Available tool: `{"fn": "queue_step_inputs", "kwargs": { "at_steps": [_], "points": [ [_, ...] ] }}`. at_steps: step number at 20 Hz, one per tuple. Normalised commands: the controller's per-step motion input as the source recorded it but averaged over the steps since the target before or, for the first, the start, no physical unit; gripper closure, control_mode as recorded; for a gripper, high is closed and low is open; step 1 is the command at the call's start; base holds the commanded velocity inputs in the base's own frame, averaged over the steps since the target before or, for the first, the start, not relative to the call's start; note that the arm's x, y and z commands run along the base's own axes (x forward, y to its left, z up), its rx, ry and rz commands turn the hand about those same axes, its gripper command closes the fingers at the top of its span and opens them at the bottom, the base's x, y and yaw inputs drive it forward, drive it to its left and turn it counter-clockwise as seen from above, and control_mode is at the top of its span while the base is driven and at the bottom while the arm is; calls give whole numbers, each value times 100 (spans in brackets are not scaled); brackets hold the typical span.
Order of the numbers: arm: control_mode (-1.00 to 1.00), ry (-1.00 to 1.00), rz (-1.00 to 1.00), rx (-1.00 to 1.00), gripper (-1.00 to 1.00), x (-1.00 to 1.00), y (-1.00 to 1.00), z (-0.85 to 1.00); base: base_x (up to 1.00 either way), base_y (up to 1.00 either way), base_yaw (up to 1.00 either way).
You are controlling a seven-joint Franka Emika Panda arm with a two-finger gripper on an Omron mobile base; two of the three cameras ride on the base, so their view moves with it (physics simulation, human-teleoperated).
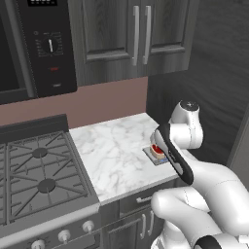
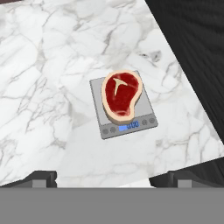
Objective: Take the steak from the fridge and place it on the digital scale on the counter by the fridge. Wait a few seconds for a reading, then move it to the plate on the dining counter.
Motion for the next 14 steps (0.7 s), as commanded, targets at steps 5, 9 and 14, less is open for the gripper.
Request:
{"fn": "queue_step_inputs", "kwargs": {
  "at_steps": [5, 9, 14],
  "points": [
    [-100, 0, 0, 0, -100, 0, 0, 0, 0, 0, 0],
    [-100, 0, 0, 0, -100, 0, 0, 0, 0, 0, 0],
    [-100, 0, 0, 0, -100, 0, 0, 0, 0, 0, 0]
  ]
}}
